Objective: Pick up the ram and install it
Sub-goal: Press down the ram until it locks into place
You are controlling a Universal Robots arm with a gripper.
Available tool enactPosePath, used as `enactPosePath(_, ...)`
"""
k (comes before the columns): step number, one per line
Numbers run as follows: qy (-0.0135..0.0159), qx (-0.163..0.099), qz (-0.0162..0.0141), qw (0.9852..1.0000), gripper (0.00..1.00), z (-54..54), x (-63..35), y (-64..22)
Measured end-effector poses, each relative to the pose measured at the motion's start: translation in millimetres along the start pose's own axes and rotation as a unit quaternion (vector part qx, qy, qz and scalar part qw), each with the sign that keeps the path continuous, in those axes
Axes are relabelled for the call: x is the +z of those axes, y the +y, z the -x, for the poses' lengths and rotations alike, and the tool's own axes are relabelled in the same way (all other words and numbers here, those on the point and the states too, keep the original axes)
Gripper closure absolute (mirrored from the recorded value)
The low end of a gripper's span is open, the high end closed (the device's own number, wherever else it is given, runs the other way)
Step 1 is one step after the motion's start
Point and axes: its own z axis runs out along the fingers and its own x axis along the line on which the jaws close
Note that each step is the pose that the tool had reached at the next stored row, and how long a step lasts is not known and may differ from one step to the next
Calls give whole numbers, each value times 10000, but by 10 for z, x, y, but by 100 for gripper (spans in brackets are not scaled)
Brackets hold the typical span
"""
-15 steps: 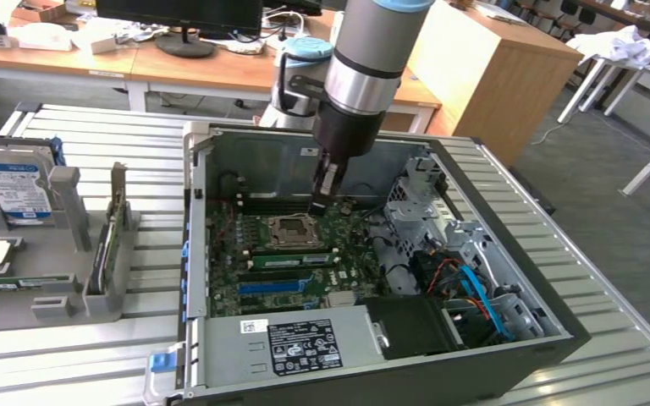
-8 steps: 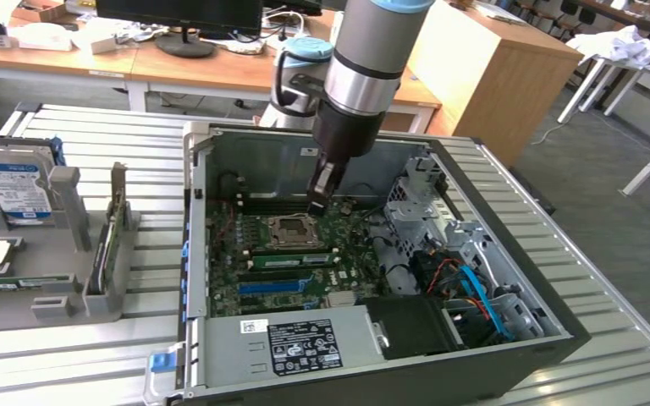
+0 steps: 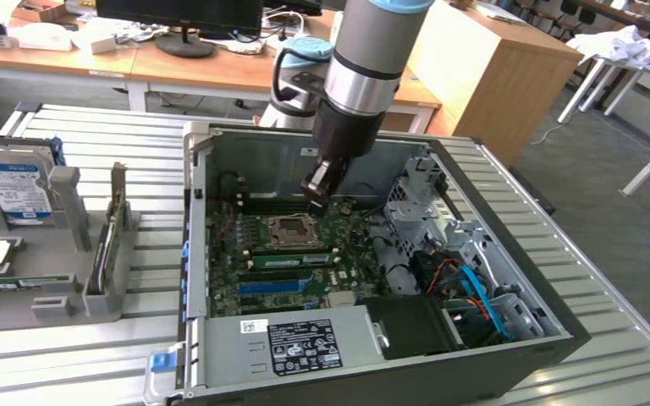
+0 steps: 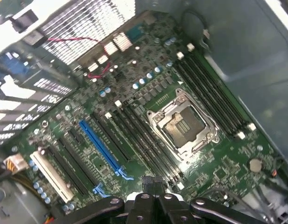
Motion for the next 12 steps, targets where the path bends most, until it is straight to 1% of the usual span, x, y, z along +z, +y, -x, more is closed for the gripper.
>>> enactPosePath(3, -11, 264, -5, 9996, 89, 0, 0, 0)
enactPosePath(6, -22, 541, -9, 9985, 89, 0, 1, 0)
enactPosePath(9, -34, 810, -14, 9967, 89, 0, 2, 0)
enactPosePath(12, -45, 1084, -19, 9941, 89, 0, 3, 0)
